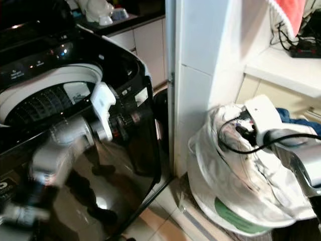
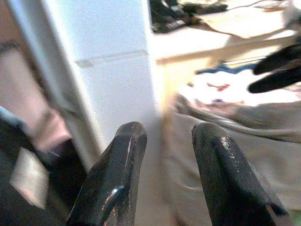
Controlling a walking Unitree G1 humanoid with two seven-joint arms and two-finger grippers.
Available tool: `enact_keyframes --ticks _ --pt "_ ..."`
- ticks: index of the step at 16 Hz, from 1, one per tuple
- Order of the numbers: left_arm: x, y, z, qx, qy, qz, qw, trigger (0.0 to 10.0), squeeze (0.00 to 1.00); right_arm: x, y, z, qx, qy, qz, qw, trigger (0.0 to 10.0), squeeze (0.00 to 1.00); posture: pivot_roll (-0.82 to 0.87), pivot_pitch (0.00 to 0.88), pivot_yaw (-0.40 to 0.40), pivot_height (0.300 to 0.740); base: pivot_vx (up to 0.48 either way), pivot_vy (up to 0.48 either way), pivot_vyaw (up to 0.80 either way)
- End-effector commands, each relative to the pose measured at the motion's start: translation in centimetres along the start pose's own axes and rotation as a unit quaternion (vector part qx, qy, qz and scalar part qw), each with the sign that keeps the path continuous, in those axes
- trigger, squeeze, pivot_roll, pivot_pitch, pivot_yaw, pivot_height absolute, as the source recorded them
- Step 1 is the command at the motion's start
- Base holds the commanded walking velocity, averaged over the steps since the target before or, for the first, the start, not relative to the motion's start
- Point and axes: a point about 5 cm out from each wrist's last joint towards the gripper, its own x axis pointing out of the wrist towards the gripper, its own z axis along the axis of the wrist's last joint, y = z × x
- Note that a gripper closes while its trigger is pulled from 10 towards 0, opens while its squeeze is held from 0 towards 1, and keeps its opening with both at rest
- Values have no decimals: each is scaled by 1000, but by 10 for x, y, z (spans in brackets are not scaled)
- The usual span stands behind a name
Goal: Clothes washing
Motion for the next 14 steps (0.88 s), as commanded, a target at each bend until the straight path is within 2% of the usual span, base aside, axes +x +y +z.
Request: enact_keyframes --ticks 1,4,5,7,8,10,12,13,14 --pt "0 -4 11 2 -13 -5 1000 10000 0 1 -5 -1 14 -9 -3 1000 10000 1000 -132 0 136 740 0 0 0" --pt "3 -32 7 -35 -16 -14 999 10000 0 20 -23 -30 43 28 -70 996 10000 1000 -125 0 131 740 0 0 0" --pt "3 -38 8 -40 -15 -21 999 10000 0 24 -28 -37 53 35 -94 994 10000 1000 -125 0 131 740 0 0 0" --pt "3 -45 11 -42 -18 -34 998 10000 0 32 -30 -48 86 46 -95 991 10000 1000 -126 0 132 740 0 0 0" --pt "3 -48 12 -42 -18 -40 998 10000 0 38 -27 -54 107 46 -78 990 10000 0 -127 0 135 740 0 0 0" --pt "3 -51 16 -25 -32 -41 998 10000 0 46 -23 -68 95 64 -66 991 10000 0 -124 0 133 740 0 0 0" --pt "2 -54 19 -32 -37 -50 998 10000 0 50 -20 -75 92 71 -55 992 6392 0 -115 0 128 740 0 0 0" --pt "0 -57 21 -37 -40 -59 997 10000 0 52 -19 -73 92 56 -40 993 0 0 -113 0 129 740 0 0 0" --pt "-1 -58 21 -38 -39 -59 997 10000 0 53 -17 -72 92 45 -27 994 0 0 -112 0 130 740 0 0 0"
